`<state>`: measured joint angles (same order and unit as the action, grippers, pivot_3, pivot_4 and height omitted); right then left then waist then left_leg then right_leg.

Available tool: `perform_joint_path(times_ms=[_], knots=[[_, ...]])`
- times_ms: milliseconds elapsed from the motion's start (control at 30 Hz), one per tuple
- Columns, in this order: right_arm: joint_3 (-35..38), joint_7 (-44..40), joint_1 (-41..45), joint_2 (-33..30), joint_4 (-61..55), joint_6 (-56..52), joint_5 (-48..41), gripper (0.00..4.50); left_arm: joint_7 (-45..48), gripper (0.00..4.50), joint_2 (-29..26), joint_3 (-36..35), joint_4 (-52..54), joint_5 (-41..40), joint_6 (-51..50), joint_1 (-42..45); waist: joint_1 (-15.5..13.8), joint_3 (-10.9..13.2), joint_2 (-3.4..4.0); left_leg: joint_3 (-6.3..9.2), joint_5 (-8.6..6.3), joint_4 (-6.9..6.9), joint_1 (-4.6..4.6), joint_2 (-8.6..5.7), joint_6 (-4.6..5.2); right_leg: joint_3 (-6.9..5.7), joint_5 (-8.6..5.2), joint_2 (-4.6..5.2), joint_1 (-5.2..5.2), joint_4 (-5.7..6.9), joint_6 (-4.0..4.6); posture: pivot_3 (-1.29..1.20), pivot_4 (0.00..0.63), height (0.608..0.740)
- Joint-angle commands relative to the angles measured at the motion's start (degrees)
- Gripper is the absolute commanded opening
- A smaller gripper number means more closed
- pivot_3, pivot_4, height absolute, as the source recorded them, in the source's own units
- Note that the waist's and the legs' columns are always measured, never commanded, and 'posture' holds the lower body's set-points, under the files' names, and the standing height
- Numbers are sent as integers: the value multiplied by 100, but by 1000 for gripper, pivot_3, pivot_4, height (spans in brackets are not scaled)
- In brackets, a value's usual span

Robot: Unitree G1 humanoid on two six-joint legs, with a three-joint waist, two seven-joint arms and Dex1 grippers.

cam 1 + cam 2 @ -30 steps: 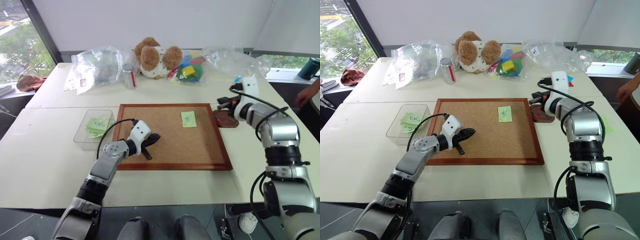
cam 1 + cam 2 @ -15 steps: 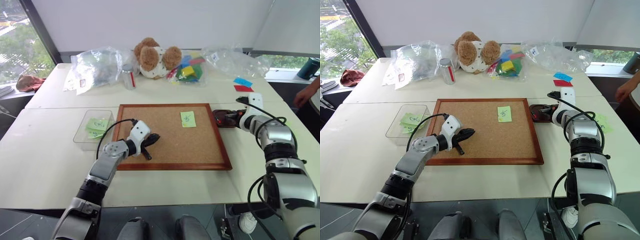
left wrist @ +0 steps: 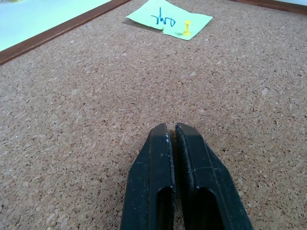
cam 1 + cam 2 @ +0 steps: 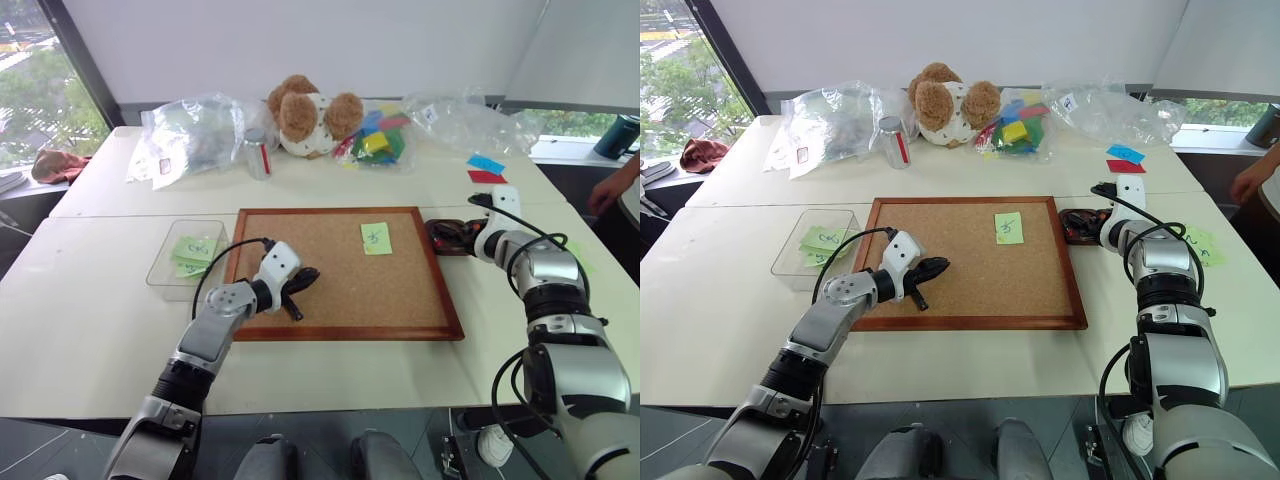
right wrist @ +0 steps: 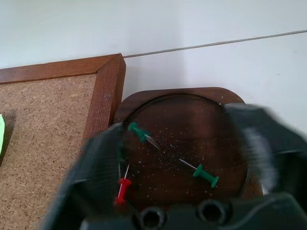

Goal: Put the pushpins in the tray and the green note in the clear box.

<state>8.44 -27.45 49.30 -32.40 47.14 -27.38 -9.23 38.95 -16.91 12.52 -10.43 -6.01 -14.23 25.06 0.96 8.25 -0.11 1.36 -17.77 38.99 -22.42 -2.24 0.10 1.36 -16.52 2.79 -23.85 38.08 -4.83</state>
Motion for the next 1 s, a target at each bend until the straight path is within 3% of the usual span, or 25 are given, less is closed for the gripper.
perform_joint_path(times_ms=[33,267,500,800,933,1000], knots=[[116,-34,115,-100,-483,-37,-71,4475,47,225,-64,133,-239,161,-162,-193,0,0,1,0,0,0,0,0,0,0,0,0,0,0,0,0,150,740],[66,-372,24,-112,-1644,-701,-324,4475,40,225,-41,141,-264,171,-158,-169,-7,1,2,1,-1,-1,0,0,1,0,0,1,0,-1,0,0,150,740],[-684,-952,-506,305,-3631,-1597,-614,4475,43,225,-20,131,-309,169,-140,-151,-10,0,2,3,-2,-2,0,1,2,-1,0,1,0,-2,0,0,150,740],[-1247,-762,-912,800,-3709,-1416,-351,4475,17,225,26,126,-299,182,-130,-164,-24,0,1,3,-3,-1,-1,1,3,-3,0,3,0,-4,0,0,150,740],[-1272,-751,-983,836,-3572,-1345,-271,2691,11,225,20,126,-234,182,-140,-225,-22,0,1,3,-3,-1,-1,0,3,-3,0,3,0,-4,0,0,150,740],[-1320,-764,-1015,824,-3481,-1263,-191,2691,9,225,18,126,-225,186,-144,-234,-20,0,1,3,-3,-1,-1,0,3,-3,0,3,0,-4,0,0,150,740]])
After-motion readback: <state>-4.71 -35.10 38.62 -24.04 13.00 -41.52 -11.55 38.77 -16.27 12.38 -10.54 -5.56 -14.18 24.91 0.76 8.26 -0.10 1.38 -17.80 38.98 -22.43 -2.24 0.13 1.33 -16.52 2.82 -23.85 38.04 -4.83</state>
